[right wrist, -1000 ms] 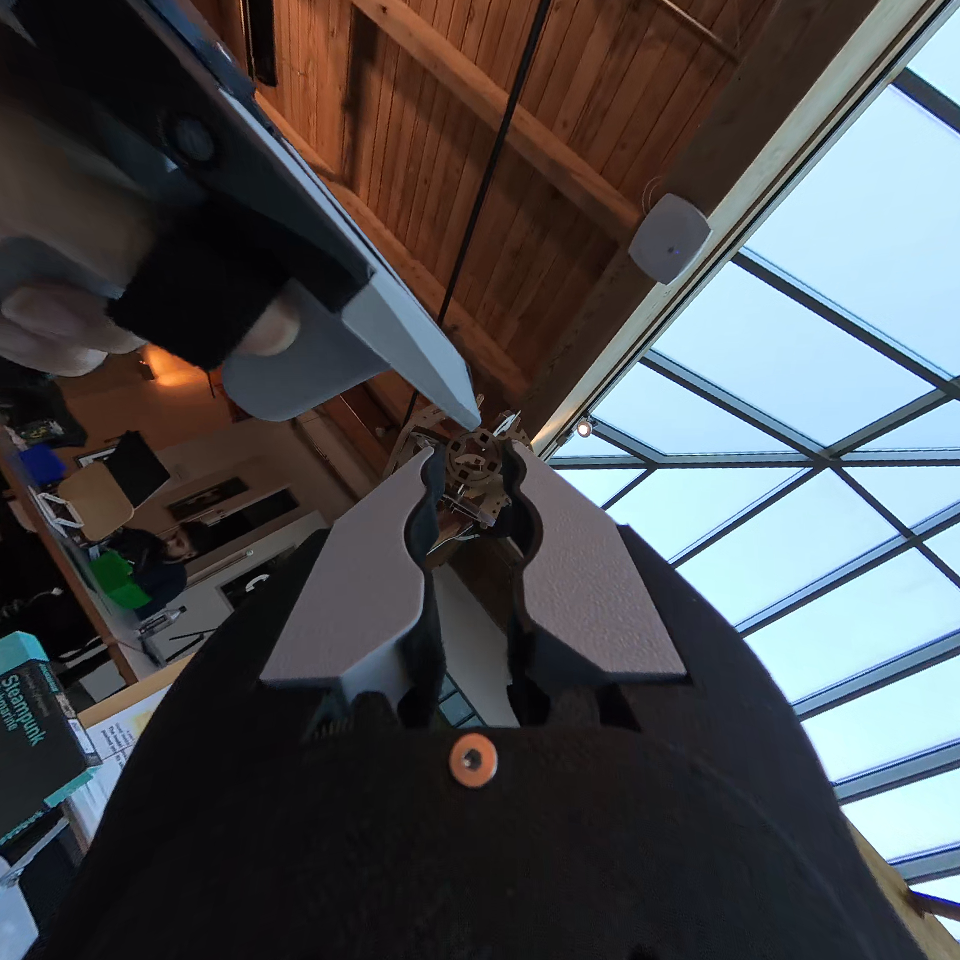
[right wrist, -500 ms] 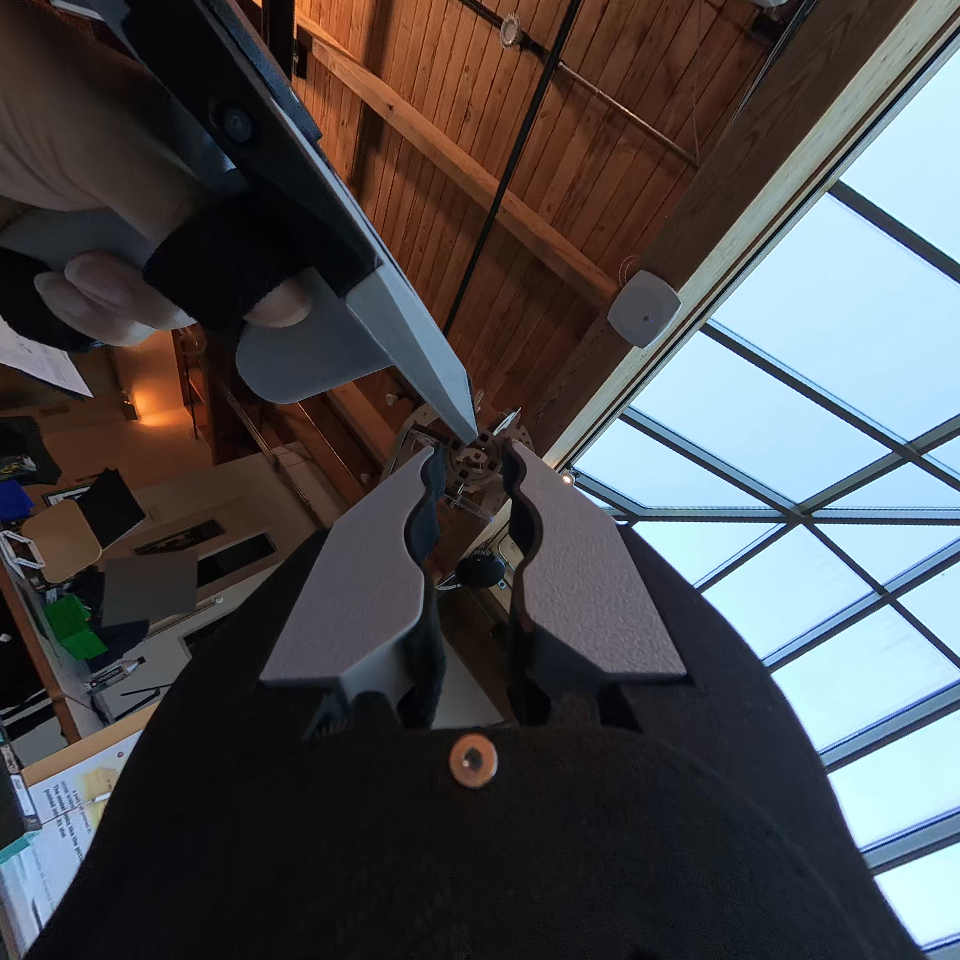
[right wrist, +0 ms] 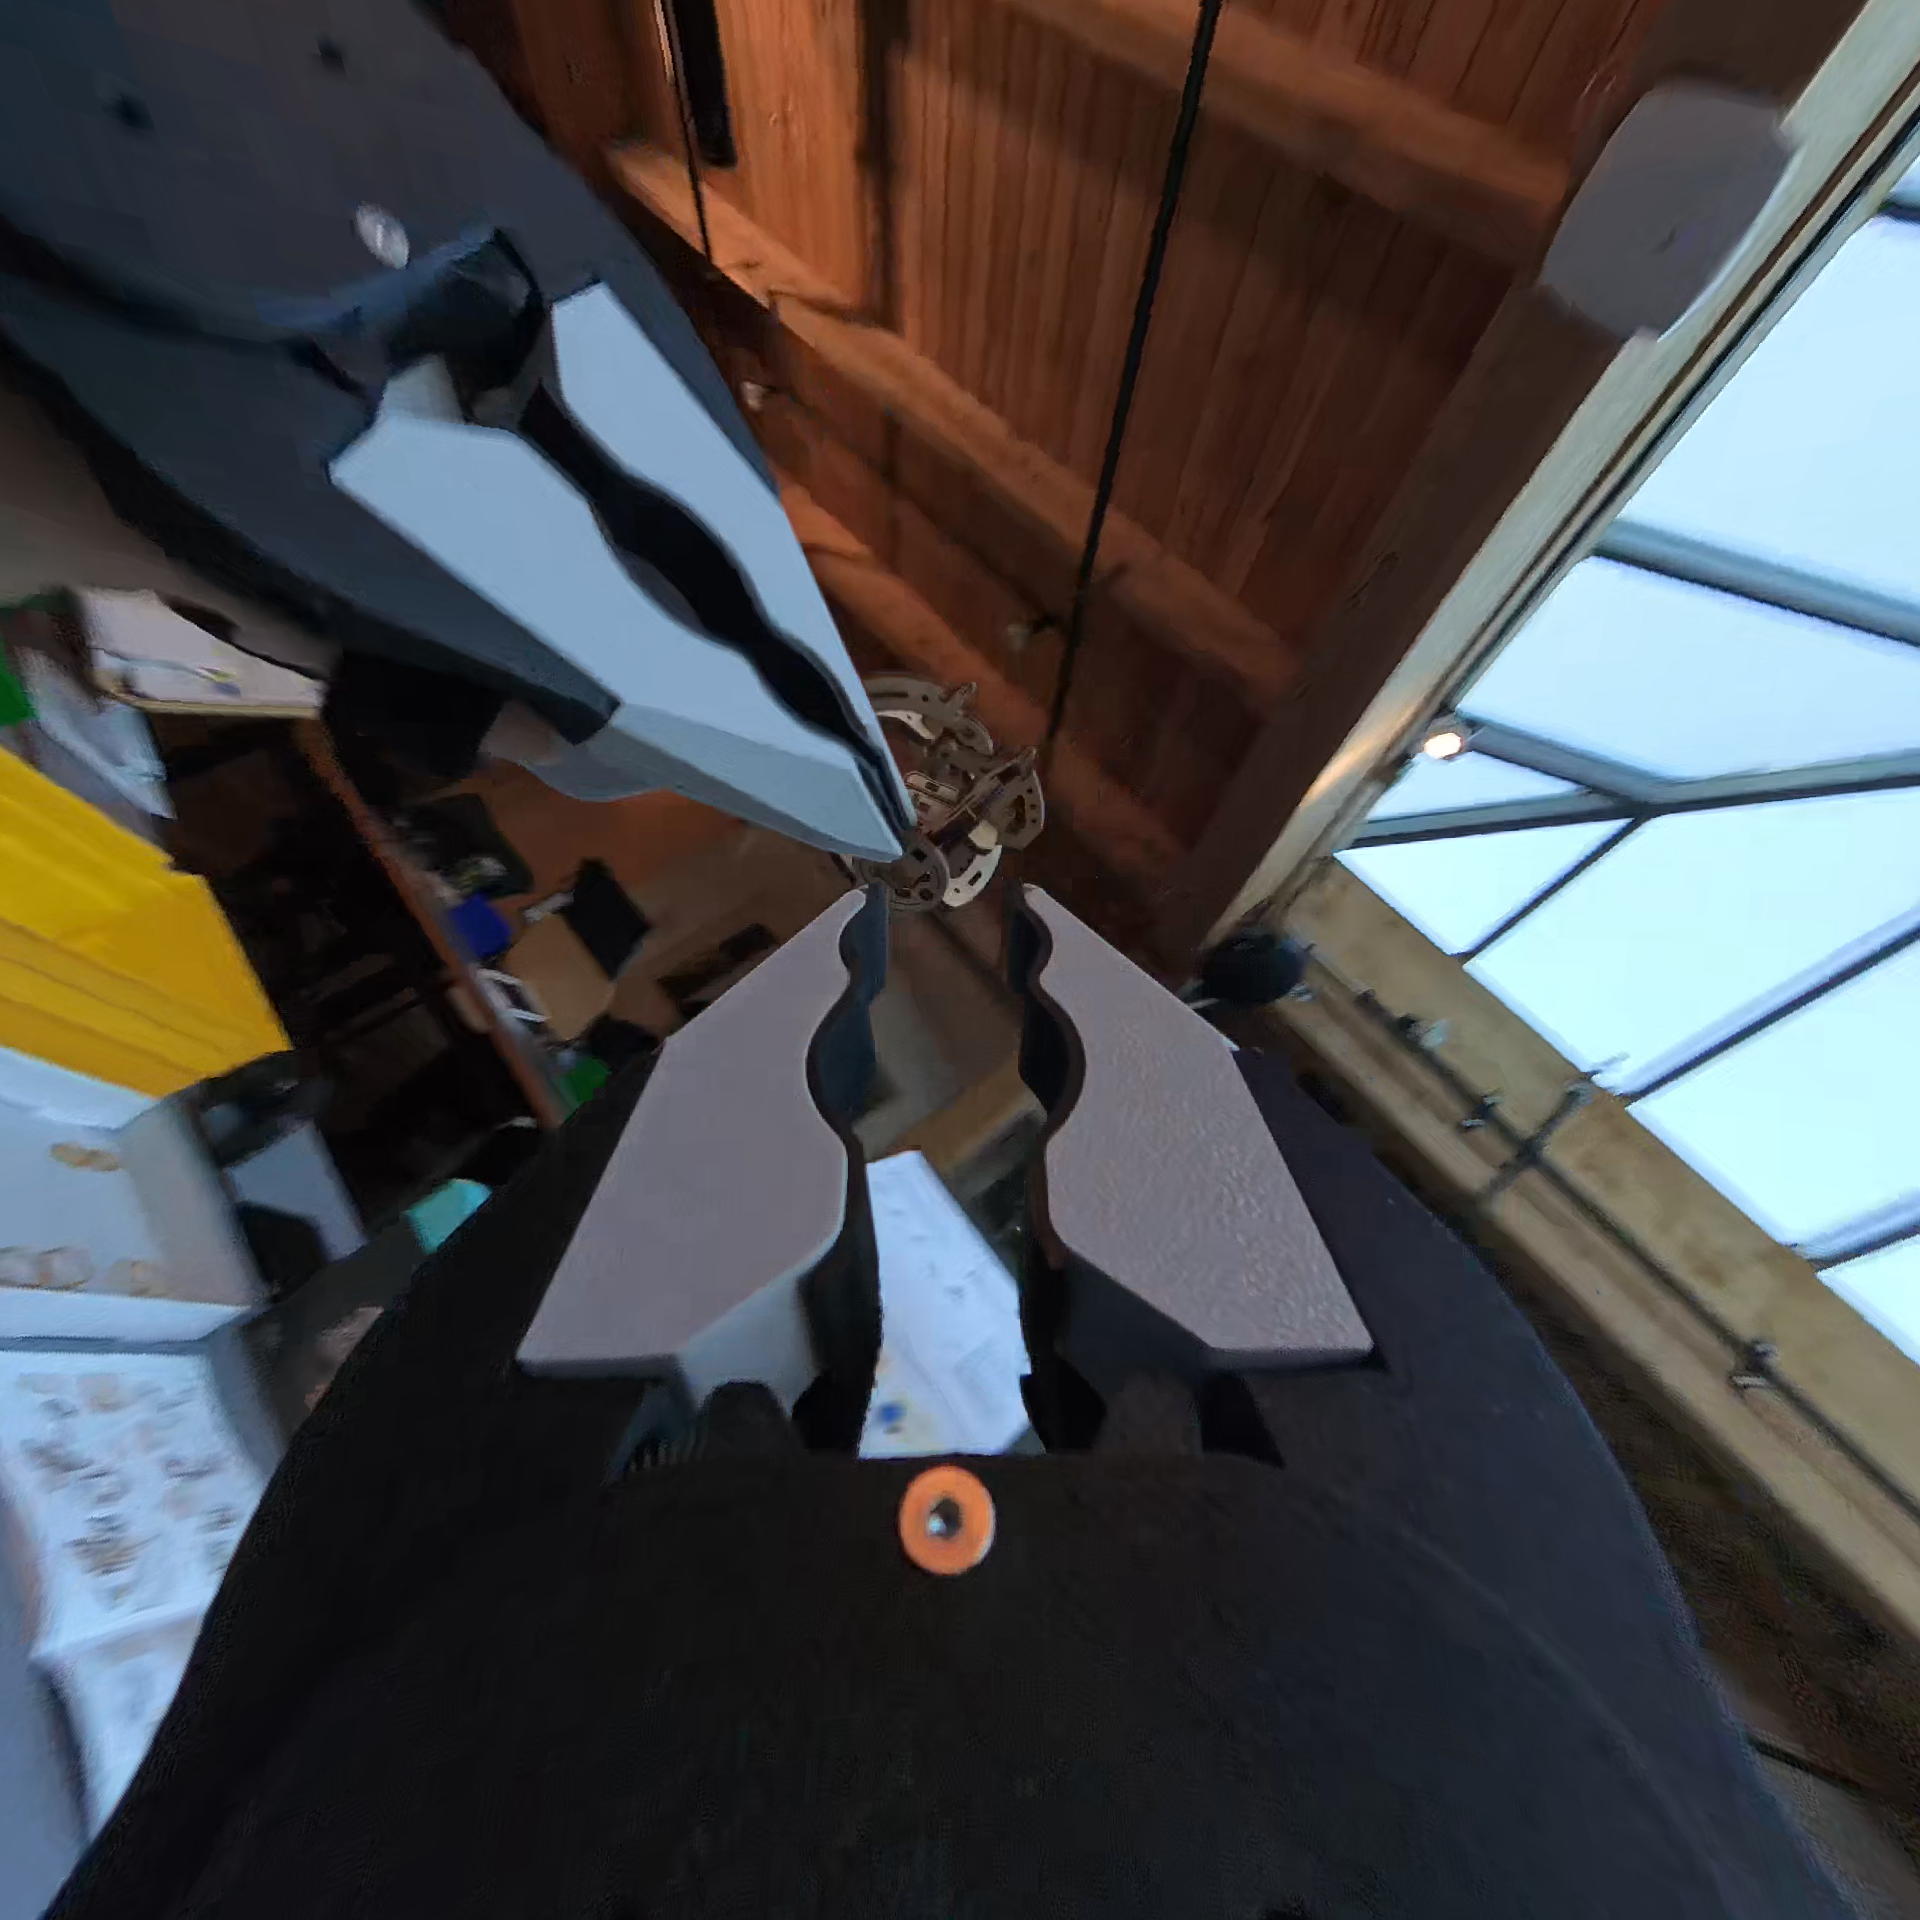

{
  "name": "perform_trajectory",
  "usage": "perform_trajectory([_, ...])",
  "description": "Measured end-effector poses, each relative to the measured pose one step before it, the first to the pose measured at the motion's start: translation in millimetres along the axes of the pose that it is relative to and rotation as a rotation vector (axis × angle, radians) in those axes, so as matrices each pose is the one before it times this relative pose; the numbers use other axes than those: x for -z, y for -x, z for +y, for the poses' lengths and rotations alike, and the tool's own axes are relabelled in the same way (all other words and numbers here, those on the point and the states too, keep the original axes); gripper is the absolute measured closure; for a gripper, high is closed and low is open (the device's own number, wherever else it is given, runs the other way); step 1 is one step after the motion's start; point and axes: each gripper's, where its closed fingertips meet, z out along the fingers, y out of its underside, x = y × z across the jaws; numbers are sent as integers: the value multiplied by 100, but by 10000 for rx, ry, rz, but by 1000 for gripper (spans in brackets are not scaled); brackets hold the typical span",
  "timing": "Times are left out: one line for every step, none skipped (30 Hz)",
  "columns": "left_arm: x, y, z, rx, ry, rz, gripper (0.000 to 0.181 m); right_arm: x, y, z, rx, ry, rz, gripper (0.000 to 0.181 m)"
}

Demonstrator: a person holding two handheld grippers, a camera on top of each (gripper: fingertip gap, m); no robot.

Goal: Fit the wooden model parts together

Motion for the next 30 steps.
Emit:
perform_trajectory([-175,-248,1114,-461,310,-72,181,205,671,210,-781,-69,-611,161])
perform_trajectory([-201,-483,1164,-384,310,9,180,154,255,514,-865,86,-321,163])
perform_trajectory([-247,-676,1156,-346,288,58,180,63,69,885,-825,263,-205,163])
perform_trajectory([-282,-720,1120,-428,253,13,180,-44,118,1056,-868,332,-295,162])
perform_trajectory([-318,-803,1106,-519,251,-7,181,-146,-122,1165,-1051,332,-204,164])
perform_trajectory([-422,-1034,1099,-546,271,73,181,-270,-136,1296,-1208,352,-269,164])
perform_trajectory([-476,-1175,1008,-498,244,99,181,-345,-343,1430,-1264,357,-211,164])
perform_trajectory([-517,-1332,818,-432,136,117,180,-401,-500,1504,-1201,311,-168,164])
perform_trajectory([-574,-1594,734,-395,68,185,180,-414,-503,1532,-997,229,-220,163])
perform_trajectory([-660,-1831,800,-376,89,214,180,-373,-712,1617,-800,159,-124,163])
perform_trajectory([-729,-1966,837,-372,81,180,180,-308,-957,1727,-639,127,24,163])
perform_trajectory([-726,-2139,773,-339,38,183,181,-287,-951,1902,-473,148,6,163])
perform_trajectory([-710,-2285,704,-261,25,230,180,-288,-945,2146,-421,250,1,163])
perform_trajectory([-693,-2367,620,-170,8,254,180,-301,-991,2345,-415,352,32,162])
perform_trajectory([-640,-2454,438,-139,-90,296,180,-317,-1014,2354,-348,342,57,162])
perform_trajectory([-606,-2498,337,-140,-122,325,180,-367,-867,2316,-325,315,-50,162])
perform_trajectory([-593,-2466,349,-147,-58,341,181,-421,-812,2356,-381,371,-90,162])
perform_trajectory([-542,-2330,216,-186,-88,333,181,-491,-984,2384,-371,462,9,162])
perform_trajectory([-465,-2075,84,-183,-126,291,181,-566,-694,2234,-330,488,-144,160])
perform_trajectory([-410,-1785,27,-117,-121,254,180,-568,-368,1939,-264,444,-292,160])
perform_trajectory([-385,-1524,-6,-47,-135,231,181,-541,-503,1648,-264,389,-177,160])
perform_trajectory([-372,-1319,11,-15,-125,244,180,-455,-371,1164,-245,227,-257,157])
perform_trajectory([-347,-1069,44,-9,-97,205,181,-368,-115,693,-204,72,-409,154])
perform_trajectory([-303,-841,9,-1,-126,173,181,-243,-194,354,-161,4,-358,152])
perform_trajectory([-243,-694,-60,12,-173,164,181,-163,-431,151,-105,35,-177,152])
perform_trajectory([-205,-494,-66,6,-160,106,181,-138,-421,-28,11,90,-120,152])
perform_trajectory([-159,-292,-64,-23,-144,33,181,-121,-185,-161,257,149,-199,151])
perform_trajectory([-98,-196,-147,-33,-186,26,181,-126,-161,-58,544,301,-138,151])
perform_trajectory([-22,-139,-249,-29,-233,25,181,-139,-340,135,785,462,13,151])
perform_trajectory([-18,-11,-204,-55,-183,-40,181,-161,-392,270,868,520,41,150])
